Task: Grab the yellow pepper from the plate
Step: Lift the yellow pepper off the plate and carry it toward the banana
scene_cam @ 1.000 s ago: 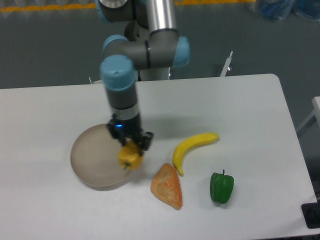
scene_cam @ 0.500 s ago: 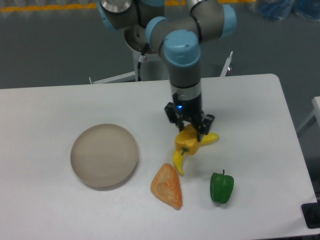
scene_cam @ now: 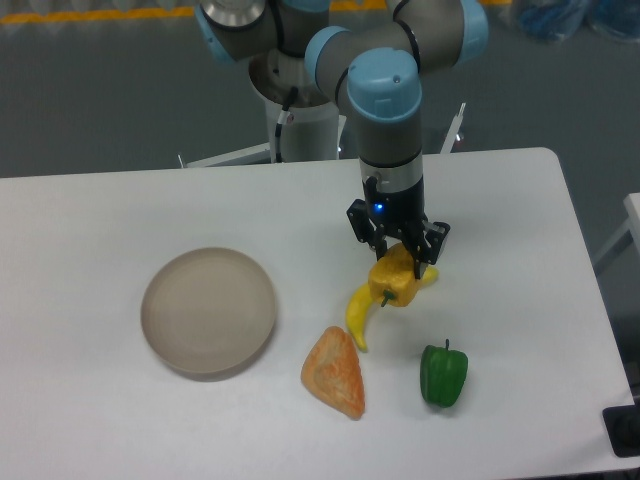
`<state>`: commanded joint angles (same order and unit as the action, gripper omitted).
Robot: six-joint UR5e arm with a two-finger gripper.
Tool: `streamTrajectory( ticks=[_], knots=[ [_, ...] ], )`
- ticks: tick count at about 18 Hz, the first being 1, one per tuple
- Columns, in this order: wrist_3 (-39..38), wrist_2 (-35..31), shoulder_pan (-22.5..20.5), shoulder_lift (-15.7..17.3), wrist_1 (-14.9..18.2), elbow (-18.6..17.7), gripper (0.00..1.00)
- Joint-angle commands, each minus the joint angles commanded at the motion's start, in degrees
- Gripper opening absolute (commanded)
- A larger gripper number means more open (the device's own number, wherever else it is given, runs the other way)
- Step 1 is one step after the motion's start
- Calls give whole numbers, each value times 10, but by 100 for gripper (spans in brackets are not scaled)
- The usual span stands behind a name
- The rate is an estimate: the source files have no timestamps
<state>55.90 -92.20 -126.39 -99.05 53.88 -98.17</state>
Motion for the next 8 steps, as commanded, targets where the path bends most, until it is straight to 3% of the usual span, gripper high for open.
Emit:
streamTrajectory(
  ticks=[8],
  knots=[
    [0,1,1,-1,-1,-1,41]
  ],
)
